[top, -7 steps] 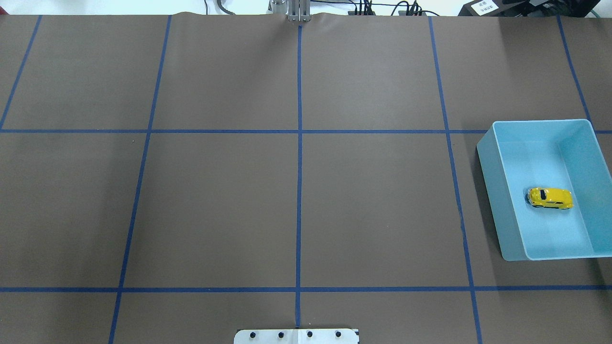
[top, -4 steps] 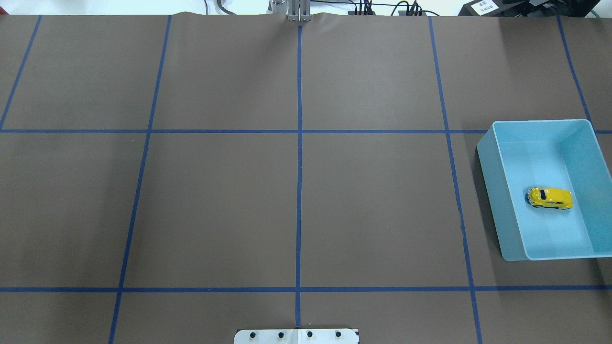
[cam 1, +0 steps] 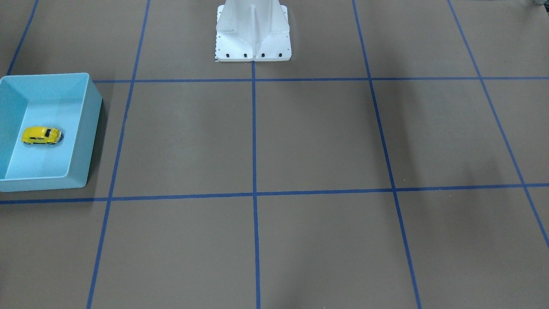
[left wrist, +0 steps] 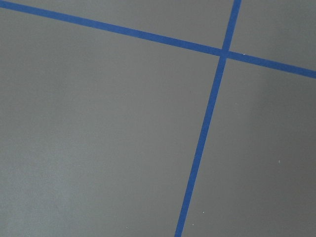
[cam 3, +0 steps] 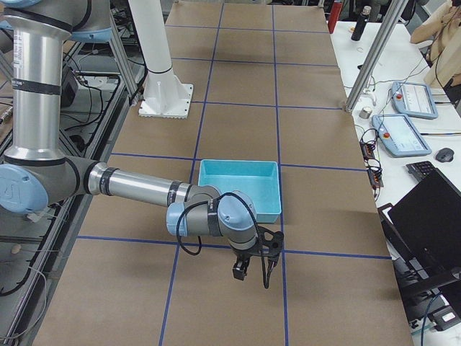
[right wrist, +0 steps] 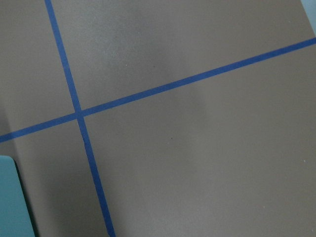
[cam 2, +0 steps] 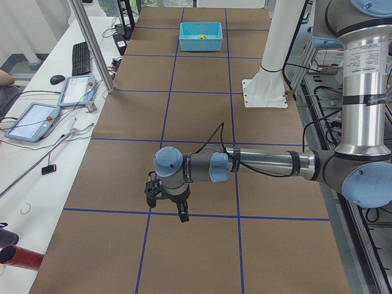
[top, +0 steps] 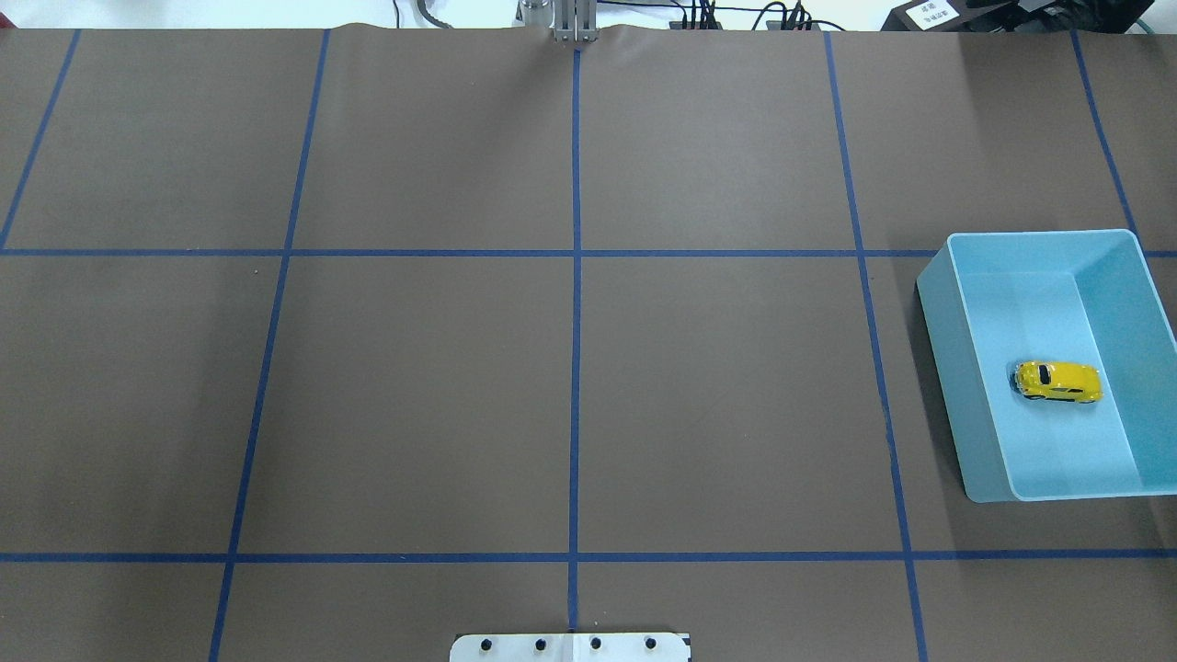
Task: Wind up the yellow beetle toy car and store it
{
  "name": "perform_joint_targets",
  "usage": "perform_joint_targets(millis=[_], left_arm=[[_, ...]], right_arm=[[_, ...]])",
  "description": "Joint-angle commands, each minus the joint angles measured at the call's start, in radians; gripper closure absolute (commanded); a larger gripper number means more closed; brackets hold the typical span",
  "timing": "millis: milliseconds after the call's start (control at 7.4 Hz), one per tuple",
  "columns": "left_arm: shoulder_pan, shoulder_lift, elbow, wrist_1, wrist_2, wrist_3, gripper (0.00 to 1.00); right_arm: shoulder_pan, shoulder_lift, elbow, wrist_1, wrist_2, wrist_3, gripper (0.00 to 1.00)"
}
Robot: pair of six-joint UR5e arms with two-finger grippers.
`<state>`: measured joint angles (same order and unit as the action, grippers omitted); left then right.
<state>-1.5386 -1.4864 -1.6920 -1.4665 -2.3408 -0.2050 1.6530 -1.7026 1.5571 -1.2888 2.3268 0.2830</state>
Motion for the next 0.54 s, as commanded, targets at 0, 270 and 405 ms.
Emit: perform_joint_targets(millis=[0,270,405], left_arm=[[0.000,0.000,0.000,0.000,0.000,-0.001,0.00],[0.000,0.000,0.000,0.000,0.000,-0.002,0.00],[0.000,0.000,0.000,0.000,0.000,-0.002,0.00]], right_arm=[[-0.064,0.008,0.020,0.025,0.013,0.007,0.00],[-0.110,0.050,0.084,-0.102,-0.004,0.016,0.00],[-0.127,0.104,0.102,-0.195,-0.006,0.016,0.00]])
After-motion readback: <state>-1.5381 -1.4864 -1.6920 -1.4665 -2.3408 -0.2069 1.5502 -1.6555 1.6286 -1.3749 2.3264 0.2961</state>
